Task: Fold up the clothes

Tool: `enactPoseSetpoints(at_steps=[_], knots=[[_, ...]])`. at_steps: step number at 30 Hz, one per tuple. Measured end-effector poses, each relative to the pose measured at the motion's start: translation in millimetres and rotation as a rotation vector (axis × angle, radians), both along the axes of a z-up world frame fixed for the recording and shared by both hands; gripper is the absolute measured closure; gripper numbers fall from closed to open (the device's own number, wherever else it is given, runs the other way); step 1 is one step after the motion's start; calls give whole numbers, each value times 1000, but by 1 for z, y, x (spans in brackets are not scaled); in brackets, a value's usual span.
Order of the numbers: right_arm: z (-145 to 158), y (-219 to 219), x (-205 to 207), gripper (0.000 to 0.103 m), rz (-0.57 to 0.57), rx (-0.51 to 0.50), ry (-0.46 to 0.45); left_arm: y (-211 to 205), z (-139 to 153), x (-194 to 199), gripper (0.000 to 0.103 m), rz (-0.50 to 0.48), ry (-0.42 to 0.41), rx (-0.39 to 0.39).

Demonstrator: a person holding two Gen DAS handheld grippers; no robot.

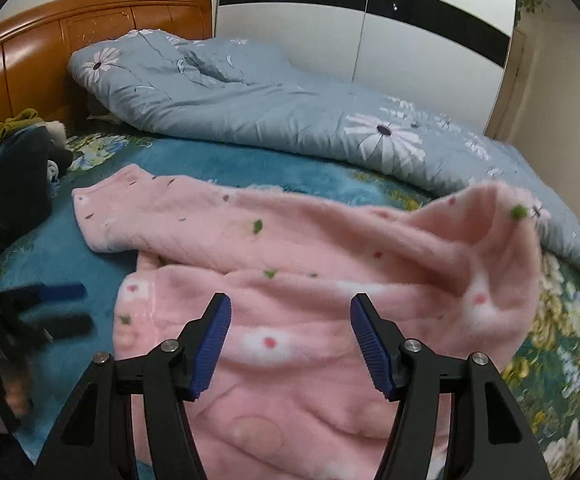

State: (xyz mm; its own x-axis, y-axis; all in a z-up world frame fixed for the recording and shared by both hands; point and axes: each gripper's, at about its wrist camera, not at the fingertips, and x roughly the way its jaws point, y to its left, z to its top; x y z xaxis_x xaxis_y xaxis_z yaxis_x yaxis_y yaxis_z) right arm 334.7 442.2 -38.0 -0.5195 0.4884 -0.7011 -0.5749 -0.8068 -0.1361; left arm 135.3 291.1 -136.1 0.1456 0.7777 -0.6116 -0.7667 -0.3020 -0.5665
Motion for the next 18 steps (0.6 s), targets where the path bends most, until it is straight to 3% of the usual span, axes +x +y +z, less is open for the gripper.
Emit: enactPoseSetpoints(at_steps=[4, 6, 10, 15, 16, 18], knots=[[14, 18, 22, 39, -71, 66, 26, 21, -23, -3, 0, -35, -187, 0], [24, 33, 40, 39, -130, 86, 72, 28, -29, 2, 0, -48, -218, -28], [35, 84, 75, 39, -305, 51, 160, 42, -25, 24, 0, -59, -101, -81], [19, 127, 86, 39, -390, -158, 227, 44, -26, 31, 2, -50, -65, -64], [15, 129, 89, 39, -406, -175, 247, 43, -26, 30, 5, -42, -66, -58], [8, 134, 94, 39, -436, -210, 281, 39, -27, 27, 36, -27, -76, -43]])
